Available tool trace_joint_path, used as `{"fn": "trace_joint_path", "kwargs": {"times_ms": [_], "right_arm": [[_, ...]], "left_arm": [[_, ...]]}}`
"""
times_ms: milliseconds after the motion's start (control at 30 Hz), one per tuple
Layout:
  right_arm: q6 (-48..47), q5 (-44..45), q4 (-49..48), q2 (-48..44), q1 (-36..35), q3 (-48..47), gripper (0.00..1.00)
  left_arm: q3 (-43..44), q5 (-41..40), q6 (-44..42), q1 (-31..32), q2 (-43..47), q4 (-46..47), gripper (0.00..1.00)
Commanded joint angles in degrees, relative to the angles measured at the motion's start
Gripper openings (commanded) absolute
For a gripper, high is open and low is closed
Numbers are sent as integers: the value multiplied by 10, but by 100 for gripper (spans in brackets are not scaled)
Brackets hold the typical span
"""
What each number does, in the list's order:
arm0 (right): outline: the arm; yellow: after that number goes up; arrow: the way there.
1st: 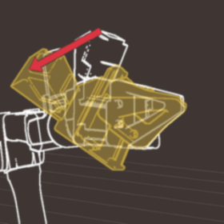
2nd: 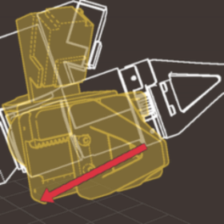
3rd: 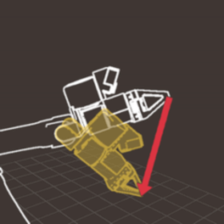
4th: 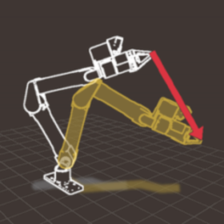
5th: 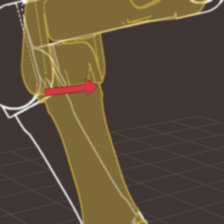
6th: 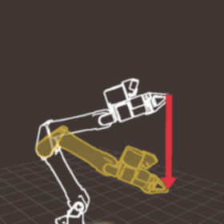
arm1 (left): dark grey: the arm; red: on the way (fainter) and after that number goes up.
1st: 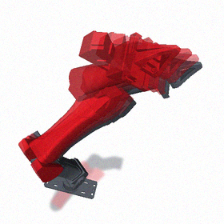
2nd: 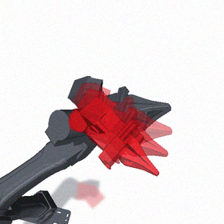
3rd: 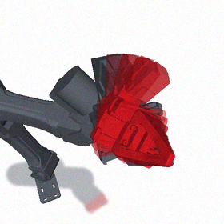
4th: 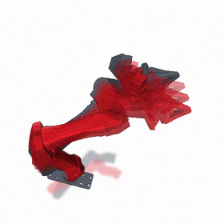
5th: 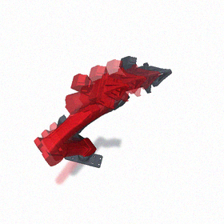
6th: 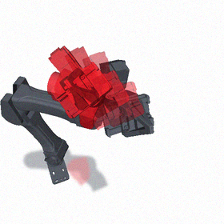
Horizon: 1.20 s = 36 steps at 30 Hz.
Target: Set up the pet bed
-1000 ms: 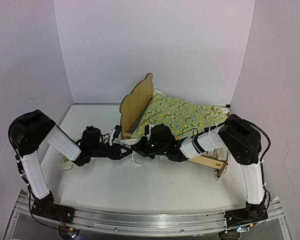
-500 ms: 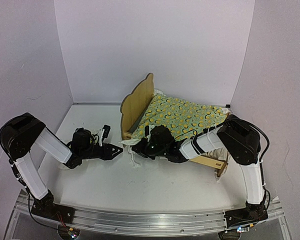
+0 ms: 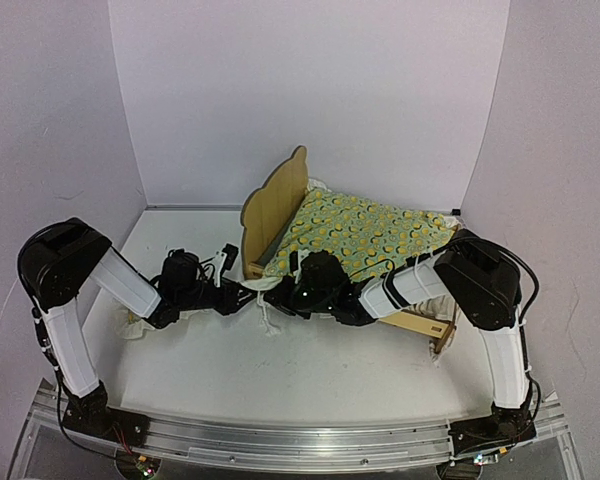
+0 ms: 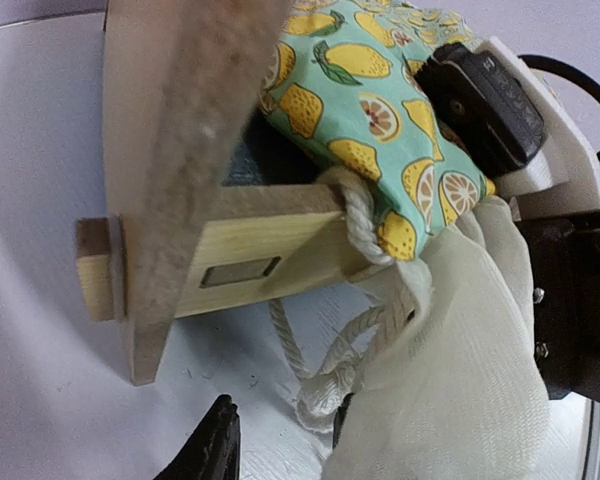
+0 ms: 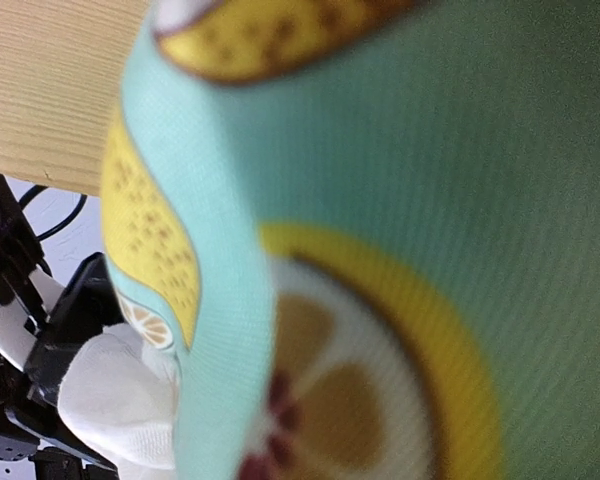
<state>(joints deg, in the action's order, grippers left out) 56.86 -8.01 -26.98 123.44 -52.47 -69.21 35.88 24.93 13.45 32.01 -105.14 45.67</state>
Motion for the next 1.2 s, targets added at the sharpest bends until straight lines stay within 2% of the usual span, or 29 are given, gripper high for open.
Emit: {"fn": "trace_joint_path", "kwargs": {"times_ms": [0,200,367,533,633,900,1033,1167], "right_arm": [[-8,28,-21,-10,8,-17,0],[-8,29,-21,-13,8,-18,0],[-6,24,-22,-13,8,-18,0],[-8,23,-21,-18,7,-16,0],[-10,26,-20,-20,9,-17,0],[-9,21,-21,-15,8,-20,0],[-9,20,-20,-15,9,-22,0],[-9,21,-20,-18,8,-21,0]], "left_arm": [[25,33,-33,10,-20,16,32],[27,39,-53,13,-23,15,34],[36,29,-51,14,-29,14,43],[52,27,-54,13,-34,-2,41],[28,23,-53,11,-11,-3,38],[-41,-31,-45,-6,63,-1,45],[-5,-52,-28,-12,25,-6,46],[48,-28,-16,-11,-31,-11,43]]}}
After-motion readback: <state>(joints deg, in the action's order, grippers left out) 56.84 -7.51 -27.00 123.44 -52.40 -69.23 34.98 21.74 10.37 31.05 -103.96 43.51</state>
